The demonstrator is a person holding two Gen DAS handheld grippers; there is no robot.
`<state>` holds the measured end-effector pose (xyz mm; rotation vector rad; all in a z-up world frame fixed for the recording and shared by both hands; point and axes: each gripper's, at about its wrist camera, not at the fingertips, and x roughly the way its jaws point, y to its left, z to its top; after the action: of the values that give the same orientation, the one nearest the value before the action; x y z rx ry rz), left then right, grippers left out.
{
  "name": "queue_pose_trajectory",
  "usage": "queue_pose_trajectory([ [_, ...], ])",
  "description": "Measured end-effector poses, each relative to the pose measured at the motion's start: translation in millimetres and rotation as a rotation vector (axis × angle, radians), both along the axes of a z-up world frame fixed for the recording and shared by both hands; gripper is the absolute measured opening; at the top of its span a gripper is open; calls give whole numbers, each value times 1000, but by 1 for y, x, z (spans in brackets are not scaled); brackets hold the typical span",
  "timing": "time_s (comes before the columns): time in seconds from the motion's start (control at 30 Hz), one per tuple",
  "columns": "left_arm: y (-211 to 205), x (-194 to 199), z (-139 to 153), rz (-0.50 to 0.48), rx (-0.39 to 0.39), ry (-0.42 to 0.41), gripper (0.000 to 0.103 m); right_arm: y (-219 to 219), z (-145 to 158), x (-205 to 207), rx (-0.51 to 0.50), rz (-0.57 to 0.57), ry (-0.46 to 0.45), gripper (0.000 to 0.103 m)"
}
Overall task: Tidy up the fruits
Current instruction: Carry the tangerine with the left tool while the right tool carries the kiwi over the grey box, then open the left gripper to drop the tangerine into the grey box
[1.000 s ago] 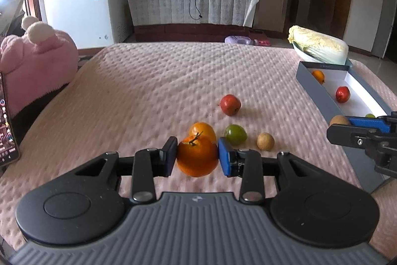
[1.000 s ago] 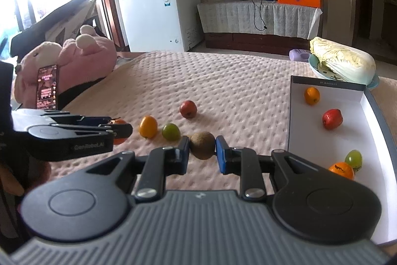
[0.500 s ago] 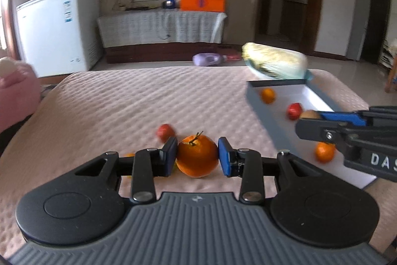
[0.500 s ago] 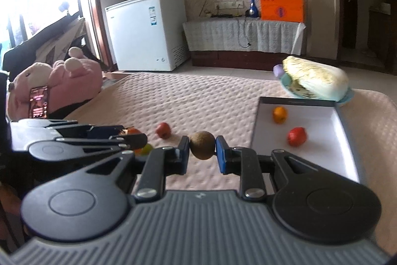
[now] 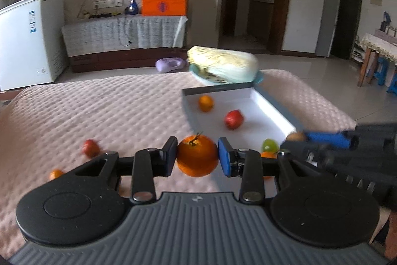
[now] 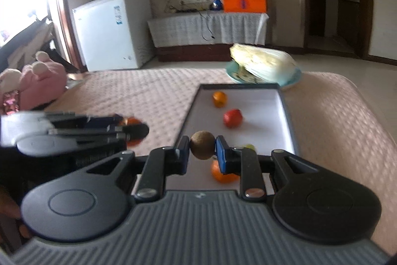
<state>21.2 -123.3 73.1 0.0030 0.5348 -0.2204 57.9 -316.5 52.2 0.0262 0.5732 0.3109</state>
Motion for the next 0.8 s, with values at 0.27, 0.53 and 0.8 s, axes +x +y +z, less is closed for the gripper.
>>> queue_pose_trajectory([
  [0.27, -39, 37, -4, -65, -11, 5, 41, -8, -12, 2, -24, -31, 38, 26],
  [0.53, -67, 62, -15, -147, -40, 43, 42, -1, -23, 12, -61, -19, 75, 26],
  [0.8, -82, 70, -22, -168, -56, 60, 51, -7, -29, 21, -49, -52, 99, 26],
])
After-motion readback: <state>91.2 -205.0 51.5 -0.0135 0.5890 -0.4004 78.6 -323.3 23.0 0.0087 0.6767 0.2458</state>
